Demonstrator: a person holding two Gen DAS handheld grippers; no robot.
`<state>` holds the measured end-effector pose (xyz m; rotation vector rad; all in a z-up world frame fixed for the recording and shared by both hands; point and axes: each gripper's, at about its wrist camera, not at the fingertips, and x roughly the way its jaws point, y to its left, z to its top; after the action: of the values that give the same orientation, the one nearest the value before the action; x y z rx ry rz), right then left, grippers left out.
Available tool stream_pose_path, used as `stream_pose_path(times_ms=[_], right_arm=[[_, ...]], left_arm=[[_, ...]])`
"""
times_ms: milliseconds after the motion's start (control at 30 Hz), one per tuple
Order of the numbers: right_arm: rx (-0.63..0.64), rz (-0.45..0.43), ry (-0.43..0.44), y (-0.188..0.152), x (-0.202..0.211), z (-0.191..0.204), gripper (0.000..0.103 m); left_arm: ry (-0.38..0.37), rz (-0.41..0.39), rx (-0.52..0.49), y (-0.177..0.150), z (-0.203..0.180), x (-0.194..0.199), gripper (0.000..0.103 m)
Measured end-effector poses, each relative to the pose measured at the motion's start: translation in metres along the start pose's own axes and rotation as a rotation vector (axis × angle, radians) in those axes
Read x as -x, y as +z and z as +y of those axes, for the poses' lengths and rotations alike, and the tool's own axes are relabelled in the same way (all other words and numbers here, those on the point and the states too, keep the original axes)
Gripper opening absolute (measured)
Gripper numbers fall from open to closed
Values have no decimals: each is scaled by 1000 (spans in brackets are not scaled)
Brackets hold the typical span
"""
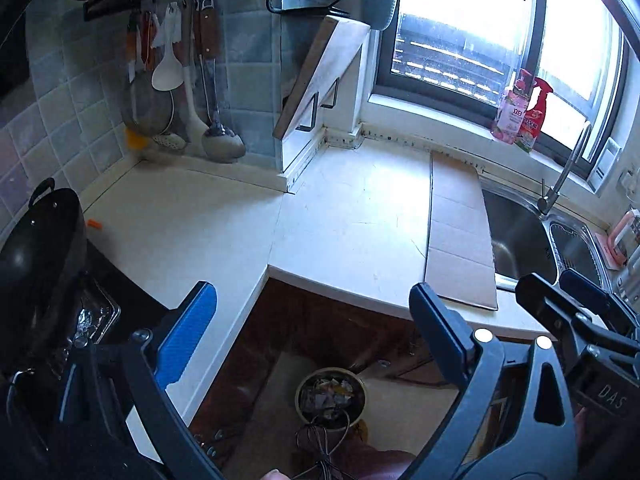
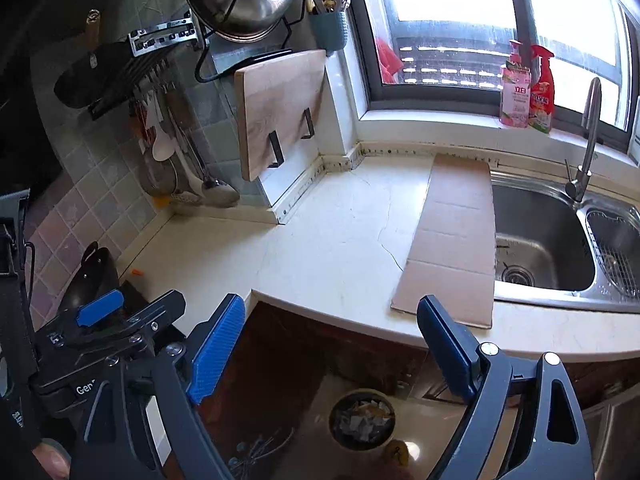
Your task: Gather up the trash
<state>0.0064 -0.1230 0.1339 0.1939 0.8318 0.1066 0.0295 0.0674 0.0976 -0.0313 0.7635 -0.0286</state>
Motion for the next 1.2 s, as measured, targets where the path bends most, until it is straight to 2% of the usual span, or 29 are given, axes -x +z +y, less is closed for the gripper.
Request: stream_pose_path(times_ms=[100,433,733,1200], right_arm=[[7,-20,5,14,1,-4,90],[23,-23,10,36,-33,-31,90],[16,-22,12,47,-57,-49,90],[30,-29,21,53,-80,-51,90]], left_arm=[[38,-24,14,3,-8,0,96],[64,-23,-6,16,-37,-30,96],[87,-21,2,27,-53,-48,96],[120,-17,30,33,-60,-61,96]])
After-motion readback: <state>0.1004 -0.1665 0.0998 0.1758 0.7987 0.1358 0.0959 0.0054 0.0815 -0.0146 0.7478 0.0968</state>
